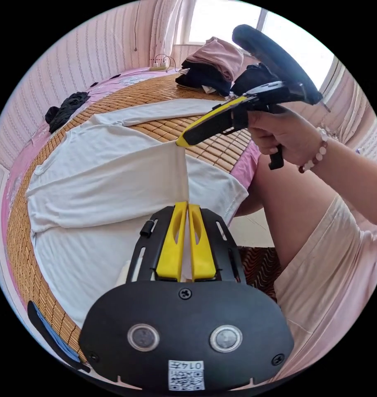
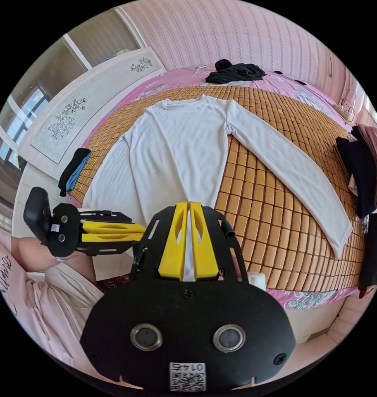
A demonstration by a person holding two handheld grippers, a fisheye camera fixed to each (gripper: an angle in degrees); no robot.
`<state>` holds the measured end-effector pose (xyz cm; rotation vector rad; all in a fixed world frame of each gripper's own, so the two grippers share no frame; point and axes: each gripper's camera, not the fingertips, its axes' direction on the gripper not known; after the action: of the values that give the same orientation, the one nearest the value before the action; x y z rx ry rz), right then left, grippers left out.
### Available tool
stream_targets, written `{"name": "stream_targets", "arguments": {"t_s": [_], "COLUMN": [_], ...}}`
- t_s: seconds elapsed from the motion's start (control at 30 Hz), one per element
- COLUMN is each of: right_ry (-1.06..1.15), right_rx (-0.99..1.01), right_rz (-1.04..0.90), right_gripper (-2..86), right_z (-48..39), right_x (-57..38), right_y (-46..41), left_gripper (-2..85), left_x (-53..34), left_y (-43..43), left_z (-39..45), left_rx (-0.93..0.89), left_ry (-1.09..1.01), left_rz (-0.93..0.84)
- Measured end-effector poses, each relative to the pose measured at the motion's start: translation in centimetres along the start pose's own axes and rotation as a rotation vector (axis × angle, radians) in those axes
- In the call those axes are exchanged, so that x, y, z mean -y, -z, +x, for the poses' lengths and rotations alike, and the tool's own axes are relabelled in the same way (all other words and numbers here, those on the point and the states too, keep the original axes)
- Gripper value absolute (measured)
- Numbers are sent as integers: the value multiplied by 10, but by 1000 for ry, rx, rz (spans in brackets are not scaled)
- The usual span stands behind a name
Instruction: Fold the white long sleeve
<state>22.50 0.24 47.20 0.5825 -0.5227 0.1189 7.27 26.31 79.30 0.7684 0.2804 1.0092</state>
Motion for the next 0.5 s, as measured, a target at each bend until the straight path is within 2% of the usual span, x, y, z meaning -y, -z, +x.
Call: {"name": "stream_targets", "arguments": {"t_s": [0.1,0.2,0.33,0.5], "right_ry": [-29,-65,-90,-161], "right_rx": [-5,9,0,-15], "right_rz": [-30,-60,-33,-30], "right_gripper": [-4,-4,-3,9], "right_z": [12,24,33,49], "right_x": [6,7,9,10], "right_y": [2,1,18,33], "left_gripper": [-9,-6,15,33], "left_x": [7,9,5,2], "left_y": [-5,-32,-37,-21], "left_z": [3,-8,-25,-25], "left_rx": [5,-50,-130,-143], "left_ry": [-27,13,85,29], "left_rz": [9,-65,-38,20]}}
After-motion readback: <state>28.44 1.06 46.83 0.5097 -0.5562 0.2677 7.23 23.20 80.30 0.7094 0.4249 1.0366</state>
